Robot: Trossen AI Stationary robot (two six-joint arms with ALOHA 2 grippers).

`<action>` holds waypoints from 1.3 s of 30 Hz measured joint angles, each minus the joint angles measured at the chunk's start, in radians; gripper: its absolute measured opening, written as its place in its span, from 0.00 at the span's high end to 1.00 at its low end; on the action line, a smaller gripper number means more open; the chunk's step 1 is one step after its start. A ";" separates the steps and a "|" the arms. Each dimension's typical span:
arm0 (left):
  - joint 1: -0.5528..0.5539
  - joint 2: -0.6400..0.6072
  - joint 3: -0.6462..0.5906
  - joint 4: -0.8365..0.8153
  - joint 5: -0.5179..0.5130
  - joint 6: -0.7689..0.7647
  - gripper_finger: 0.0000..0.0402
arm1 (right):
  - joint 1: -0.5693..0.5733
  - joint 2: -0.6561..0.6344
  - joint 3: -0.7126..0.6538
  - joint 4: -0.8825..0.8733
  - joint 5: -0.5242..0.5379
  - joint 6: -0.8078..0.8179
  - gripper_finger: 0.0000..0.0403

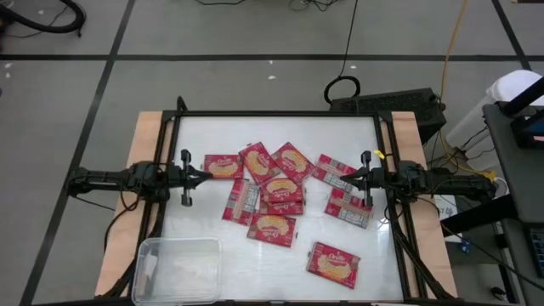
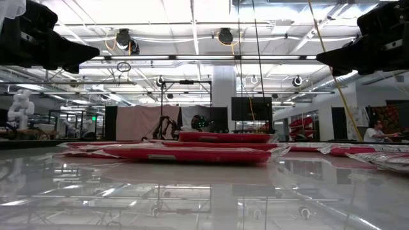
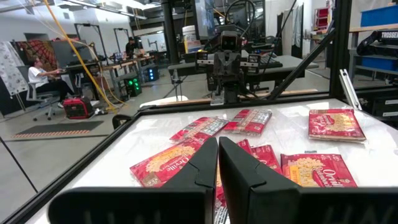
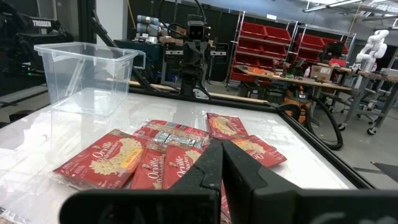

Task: Sort popcorn bags into baskets
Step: Put the popcorn bag into the transparent bin

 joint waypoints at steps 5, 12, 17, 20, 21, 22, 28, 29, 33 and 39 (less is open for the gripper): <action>0.000 0.000 0.000 0.000 0.000 0.000 0.95 | 0.000 0.000 0.000 0.000 0.000 0.004 1.00; 0.000 0.000 0.000 0.000 0.000 0.000 0.95 | 0.000 0.000 0.000 0.000 0.000 0.163 1.00; 0.000 0.000 0.000 0.000 0.000 0.000 0.95 | 0.000 0.000 0.000 0.003 0.000 0.165 1.00; 0.000 0.000 0.000 0.000 0.000 0.000 0.95 | 0.000 0.000 0.000 0.006 0.003 0.166 1.00; 0.000 0.000 0.000 0.000 0.000 0.000 0.95 | 0.000 0.000 0.000 0.008 0.003 0.176 1.00; 0.000 0.000 0.000 0.000 0.000 -0.005 0.95 | 0.000 0.000 0.000 0.012 0.003 0.205 1.00; 0.000 0.000 0.000 0.000 0.001 -0.126 0.95 | 0.000 0.000 0.000 0.020 0.004 0.325 1.00; 0.000 0.000 0.000 0.000 0.001 -0.130 0.95 | 0.000 0.000 0.000 0.021 0.005 0.326 1.00; 0.000 0.000 0.000 0.007 0.000 -0.146 0.95 | 0.000 0.000 0.000 0.047 0.005 0.344 1.00; -0.003 0.001 0.018 0.212 0.001 -0.114 0.95 | 0.000 0.000 0.000 0.044 0.003 0.343 1.00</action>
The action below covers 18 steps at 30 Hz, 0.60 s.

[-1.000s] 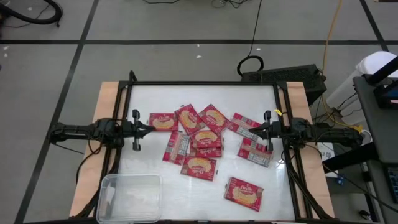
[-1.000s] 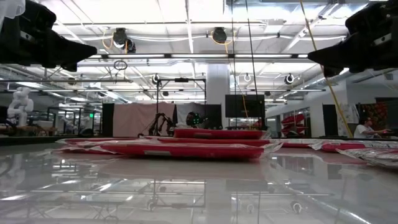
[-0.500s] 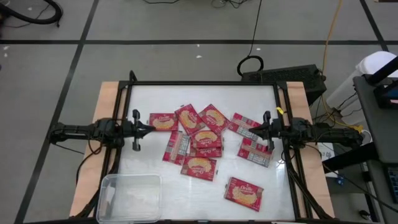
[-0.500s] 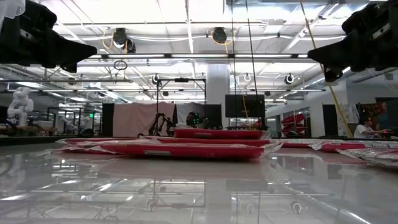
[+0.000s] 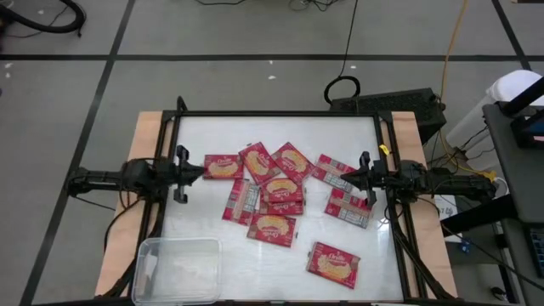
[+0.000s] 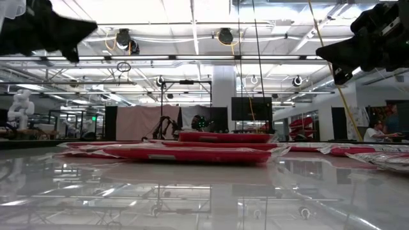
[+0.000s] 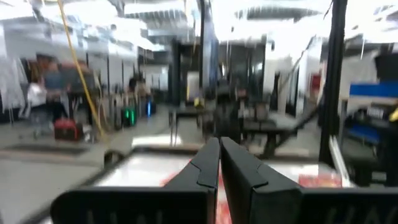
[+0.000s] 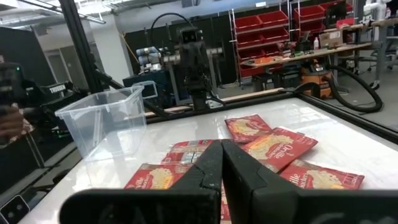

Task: Sort popcorn bags into baskets
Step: Put the popcorn bag into the transparent bin

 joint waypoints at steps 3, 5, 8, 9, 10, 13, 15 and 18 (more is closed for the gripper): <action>0.000 0.021 0.092 -0.007 -0.015 -0.002 0.95 | 0.000 0.000 0.000 0.000 -0.001 0.012 1.00; 0.000 0.053 0.181 -0.080 -0.017 -0.005 0.95 | 0.000 0.000 0.000 0.000 -0.002 0.050 1.00; 0.000 0.133 0.332 -0.209 -0.018 -0.013 0.95 | 0.000 0.000 0.000 -0.001 -0.002 0.089 1.00; 0.000 0.164 0.386 -0.259 -0.019 -0.015 0.95 | 0.000 0.000 0.000 -0.003 -0.003 0.098 1.00; 0.000 0.198 0.438 -0.308 -0.019 -0.015 0.95 | 0.000 0.000 0.000 -0.008 -0.003 0.104 1.00; 0.000 0.302 0.603 -0.476 -0.022 -0.010 0.95 | 0.000 0.000 0.000 -0.008 -0.002 0.107 1.00; 0.000 0.376 0.719 -0.583 -0.038 -0.008 0.95 | 0.000 0.000 0.000 -0.008 -0.002 0.112 1.00; 0.000 0.489 0.873 -0.733 -0.075 0.005 0.95 | 0.000 0.000 0.000 -0.007 -0.001 0.110 1.00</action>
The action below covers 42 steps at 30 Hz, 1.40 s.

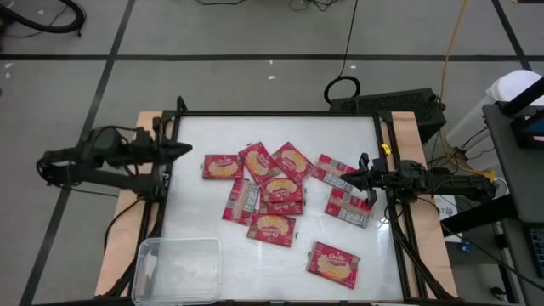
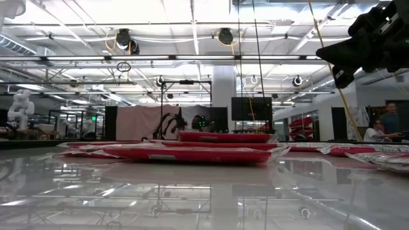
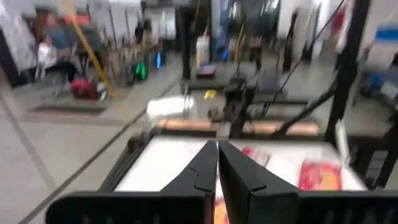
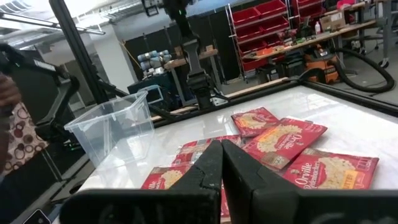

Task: Sort popcorn bags into baskets
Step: Put the popcorn bag into the transparent bin

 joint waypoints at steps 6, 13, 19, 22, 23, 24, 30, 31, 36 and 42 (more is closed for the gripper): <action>0.000 0.204 0.213 -0.287 -0.020 -0.003 0.95 | 0.000 0.000 0.000 0.003 0.001 -0.002 1.00; 0.000 0.357 0.200 -0.551 -0.021 -0.107 0.95 | 0.000 0.000 0.000 0.028 0.004 -0.024 1.00; 0.001 0.442 0.042 -0.585 -0.055 -0.216 0.95 | 0.000 0.000 0.000 0.028 0.055 -0.042 1.00; 0.009 0.479 -0.028 -0.583 -0.089 -0.309 0.95 | 0.000 0.000 0.000 0.028 0.055 -0.036 1.00; 0.016 0.492 -0.047 -0.582 -0.085 -0.350 0.94 | 0.000 0.000 0.000 0.028 0.055 -0.032 1.00; 0.023 0.508 -0.064 -0.582 -0.073 -0.390 0.94 | 0.000 0.000 0.000 0.027 0.055 -0.029 1.00; 0.045 0.597 -0.147 -0.582 -0.028 -0.598 0.77 | 0.000 0.000 0.000 0.024 0.055 -0.027 1.00; 0.048 0.613 -0.155 -0.581 -0.028 -0.623 0.73 | 0.000 0.000 0.000 0.024 0.055 -0.027 1.00; 0.048 0.674 -0.204 -0.566 -0.062 -0.696 0.54 | 0.000 0.000 0.000 0.030 0.056 0.007 1.00; 0.056 0.723 -0.252 -0.492 -0.103 -0.711 0.42 | 0.000 0.000 0.000 0.030 0.089 0.049 1.00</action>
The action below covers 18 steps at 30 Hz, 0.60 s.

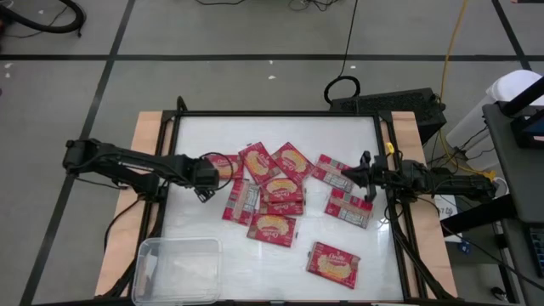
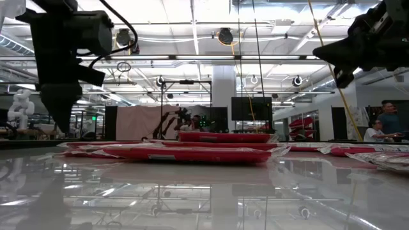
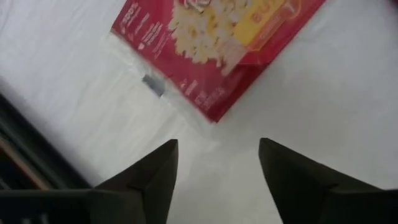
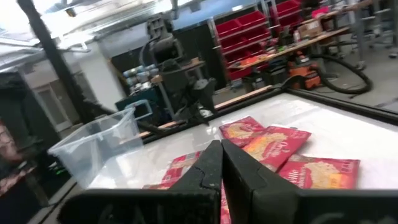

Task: Sort popcorn bags into baskets
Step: Put the popcorn bag into the transparent bin

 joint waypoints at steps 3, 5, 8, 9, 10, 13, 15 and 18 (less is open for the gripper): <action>0.026 0.021 -0.034 0.065 -0.015 0.000 0.40 | 0.000 0.000 0.000 0.000 0.037 0.003 1.00; 0.047 0.038 -0.059 0.114 -0.005 0.035 0.40 | 0.000 0.000 0.000 0.000 0.058 0.003 1.00; 0.087 0.063 -0.090 0.154 0.010 0.063 0.40 | 0.000 0.001 0.000 0.000 0.072 -0.002 1.00; 0.101 0.074 -0.093 0.154 0.007 0.061 0.40 | 0.000 0.002 0.000 0.000 0.071 -0.006 1.00; 0.113 0.082 -0.094 0.160 0.008 0.060 0.40 | 0.000 0.003 0.000 0.000 0.071 -0.010 1.00; 0.136 0.092 -0.111 0.195 0.013 0.086 0.40 | 0.000 0.011 0.000 0.000 0.073 -0.018 1.00; 0.141 0.090 -0.127 0.240 0.001 0.114 0.40 | 0.000 0.020 0.000 0.000 0.075 -0.019 1.00; 0.161 0.090 -0.138 0.284 -0.009 0.116 0.42 | 0.000 0.038 0.000 0.000 0.075 -0.019 1.00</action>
